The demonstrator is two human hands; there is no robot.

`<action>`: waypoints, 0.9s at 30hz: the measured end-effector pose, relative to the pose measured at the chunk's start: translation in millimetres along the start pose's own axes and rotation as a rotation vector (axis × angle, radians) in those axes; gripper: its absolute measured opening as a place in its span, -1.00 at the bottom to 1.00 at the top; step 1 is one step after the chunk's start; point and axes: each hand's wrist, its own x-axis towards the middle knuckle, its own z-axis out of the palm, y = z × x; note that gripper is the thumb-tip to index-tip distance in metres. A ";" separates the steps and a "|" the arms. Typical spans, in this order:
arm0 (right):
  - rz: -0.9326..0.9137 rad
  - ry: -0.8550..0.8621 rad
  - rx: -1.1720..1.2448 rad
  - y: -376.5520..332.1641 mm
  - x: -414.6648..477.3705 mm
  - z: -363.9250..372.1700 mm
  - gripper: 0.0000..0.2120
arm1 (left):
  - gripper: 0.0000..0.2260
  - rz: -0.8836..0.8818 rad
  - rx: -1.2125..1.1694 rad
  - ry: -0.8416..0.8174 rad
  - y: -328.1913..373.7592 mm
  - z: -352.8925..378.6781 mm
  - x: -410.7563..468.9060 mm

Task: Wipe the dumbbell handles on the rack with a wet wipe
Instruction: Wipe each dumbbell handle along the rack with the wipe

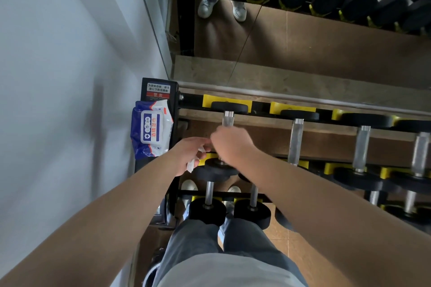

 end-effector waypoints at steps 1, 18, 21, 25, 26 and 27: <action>0.054 0.072 0.006 10.5 3.8 -3.7 -0.76 | -0.83 0.005 -0.020 -0.019 0.2 -0.2 0.4; 0.077 0.189 0.538 39.8 -22.9 68.8 -0.75 | -0.86 -0.002 0.008 -0.019 11.7 12.2 -3.0; 0.212 0.198 0.749 38.3 -20.8 70.2 -0.87 | -0.84 -0.002 0.003 -0.022 13.2 13.7 -2.7; 0.459 0.340 1.061 42.3 -5.5 59.2 -0.85 | -0.84 0.028 0.030 -0.028 14.8 18.0 -4.4; 0.510 0.381 1.131 43.3 0.0 53.2 -0.84 | -0.84 0.034 0.041 -0.026 15.2 18.5 -4.4; 0.547 0.417 1.186 44.0 4.8 46.9 -0.84 | -0.84 0.035 0.049 -0.024 15.5 19.0 -3.9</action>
